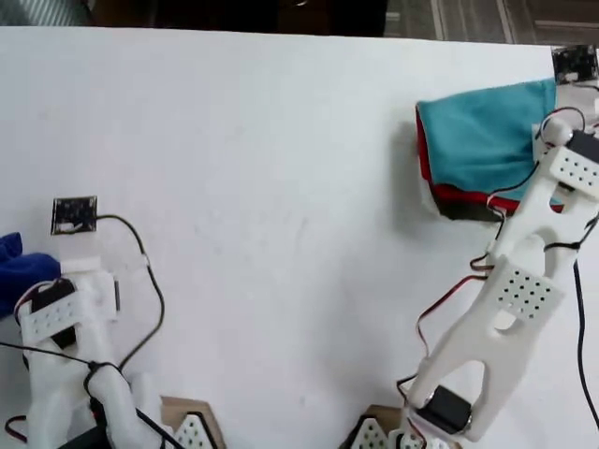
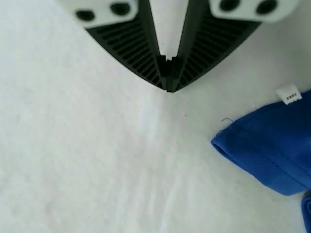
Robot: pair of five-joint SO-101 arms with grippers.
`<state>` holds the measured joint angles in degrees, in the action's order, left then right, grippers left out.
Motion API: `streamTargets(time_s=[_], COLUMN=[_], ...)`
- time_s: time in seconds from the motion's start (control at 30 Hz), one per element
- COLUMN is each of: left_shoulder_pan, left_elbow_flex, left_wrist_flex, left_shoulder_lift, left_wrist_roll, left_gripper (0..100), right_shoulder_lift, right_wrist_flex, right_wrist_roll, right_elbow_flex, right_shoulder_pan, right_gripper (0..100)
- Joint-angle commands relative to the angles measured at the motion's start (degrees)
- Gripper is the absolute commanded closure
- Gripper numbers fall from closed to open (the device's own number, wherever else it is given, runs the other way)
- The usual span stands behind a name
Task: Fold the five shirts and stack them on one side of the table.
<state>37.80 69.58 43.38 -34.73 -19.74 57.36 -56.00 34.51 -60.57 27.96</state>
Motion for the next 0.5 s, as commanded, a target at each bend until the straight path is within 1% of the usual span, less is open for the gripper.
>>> streamTargets(time_s=[0.0,0.1,0.2,0.33,0.4,0.47], left_shoulder_pan=[-0.18,-0.18,-0.18,-0.18,-0.18,-0.18], left_elbow_flex=[-0.13,-0.13,-0.13,-0.13,-0.13,-0.13], left_wrist_flex=[-0.44,-0.53,-0.53,-0.53,-0.53,-0.53], left_shoulder_lift=[-1.49,-1.49,-1.49,-1.49,-1.49,-1.49], left_wrist_roll=[0.26,0.26,0.26,0.26,0.26,0.26], left_gripper=[97,97,97,97,97,97], right_shoulder_lift=[-0.4,-1.63,-4.0,-7.78,-9.45,-10.33], right_wrist_flex=[0.4,-0.57,-4.88,-12.44,-17.71,-24.66], right_wrist_roll=[-0.44,-0.53,-0.79,-8.18,-11.34,-12.75], right_elbow_flex=[-2.99,-5.63,-10.46,-18.73,-22.59,-25.32], right_shoulder_pan=[1.27,1.1,0.92,0.84,-0.22,-2.07], right_gripper=[97.8,97.7,97.7,97.4,93.7,88.5])
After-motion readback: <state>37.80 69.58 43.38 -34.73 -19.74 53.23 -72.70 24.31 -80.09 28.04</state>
